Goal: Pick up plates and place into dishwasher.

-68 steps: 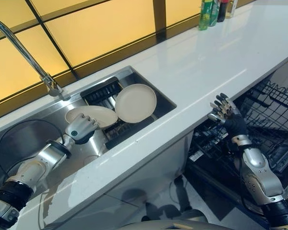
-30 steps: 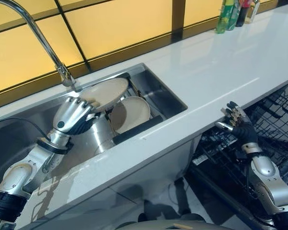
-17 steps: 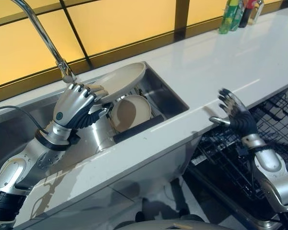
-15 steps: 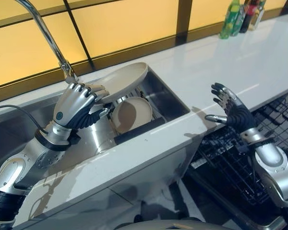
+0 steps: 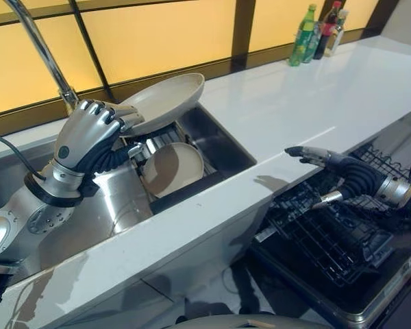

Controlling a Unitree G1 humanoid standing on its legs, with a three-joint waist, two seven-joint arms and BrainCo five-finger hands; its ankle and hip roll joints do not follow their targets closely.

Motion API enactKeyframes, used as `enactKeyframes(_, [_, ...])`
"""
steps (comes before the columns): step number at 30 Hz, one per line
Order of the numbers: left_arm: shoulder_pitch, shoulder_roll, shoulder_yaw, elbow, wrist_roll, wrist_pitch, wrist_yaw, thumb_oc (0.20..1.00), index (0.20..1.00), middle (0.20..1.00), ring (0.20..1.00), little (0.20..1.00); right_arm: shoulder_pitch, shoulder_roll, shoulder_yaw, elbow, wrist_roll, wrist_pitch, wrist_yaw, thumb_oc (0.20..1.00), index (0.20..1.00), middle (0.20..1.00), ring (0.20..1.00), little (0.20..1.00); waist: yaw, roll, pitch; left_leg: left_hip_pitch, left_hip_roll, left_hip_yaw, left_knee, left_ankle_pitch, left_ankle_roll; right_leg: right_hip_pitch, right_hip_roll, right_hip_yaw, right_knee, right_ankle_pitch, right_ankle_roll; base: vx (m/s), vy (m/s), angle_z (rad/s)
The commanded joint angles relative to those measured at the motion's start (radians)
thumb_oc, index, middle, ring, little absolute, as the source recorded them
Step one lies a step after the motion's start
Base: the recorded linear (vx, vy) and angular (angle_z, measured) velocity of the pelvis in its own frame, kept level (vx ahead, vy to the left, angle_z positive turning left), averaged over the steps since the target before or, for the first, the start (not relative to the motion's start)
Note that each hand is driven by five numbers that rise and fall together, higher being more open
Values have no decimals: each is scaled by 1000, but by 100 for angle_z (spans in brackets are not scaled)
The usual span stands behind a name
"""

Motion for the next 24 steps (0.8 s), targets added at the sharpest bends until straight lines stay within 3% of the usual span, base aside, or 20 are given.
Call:
enactKeyframes(1, [-101, -15, -5, 39, -57, -31, 24, 200, 200, 200, 200, 200, -122, 32, -33, -21, 58, -148, -103, 1000, 1000, 1000, 1000, 1000, 29, 0, -44, 5, -16, -28, 32, -98, 28, -76, -3, -36, 69, 10, 55, -32, -6, -6])
enactKeyframes(5, [-153, -72, -49, 36, -111, -58, -40, 200, 200, 200, 200, 200, -204, 131, 7, -53, 16, -192, -177, 1000, 1000, 1000, 1000, 1000, 42, 5, -53, 2, -19, -38, 32, -102, 28, -67, -4, -43, 54, 11, 54, 0, 0, 0])
enactKeyframes(8, [-204, -104, -110, 11, -175, -58, -132, 200, 200, 200, 200, 200, -266, 177, 58, -68, -47, -189, -289, 1000, 1000, 1000, 1000, 1000, 55, 9, -58, 0, -20, -49, 38, -107, 28, -60, -6, -51, 48, 10, 54, 0, 0, 0])
enactKeyframes(13, [-251, -149, -178, -30, -288, -51, -237, 200, 200, 200, 200, 200, -328, 227, 124, -90, -120, -175, -380, 1000, 1000, 1000, 1000, 1000, 71, 14, -64, -5, -23, -62, 40, -108, 29, -56, -6, -62, 45, 5, 53, -2, -1, 1])
enactKeyframes(17, [-256, -154, -183, -35, -296, -48, -248, 200, 200, 200, 200, 200, -331, 232, 130, -94, -129, -171, -384, 1000, 1000, 1000, 1000, 1000, 72, 15, -65, -5, -23, -64, 40, -107, 29, -56, -6, -63, 45, 5, 53, 0, 0, 2])
enactKeyframes(19, [-297, -198, -244, -103, -408, -59, -386, 200, 200, 200, 200, 200, -367, 249, 221, -126, -254, -131, -429, 1000, 1000, 1000, 1000, 1000, 92, 17, -70, -10, -27, -80, 43, -106, 31, -52, -8, -77, 49, -2, 51, -11, -4, 3])
enactKeyframes(24, [-325, -178, -275, -168, -523, -84, -501, 200, 200, 200, 200, 200, -420, 203, 278, -135, -298, -98, -446, 1000, 1000, 1000, 1000, 1000, 103, 18, -71, -13, -29, -86, 41, -103, 27, -49, -12, -92, 48, -3, 53, -14, -4, 8])
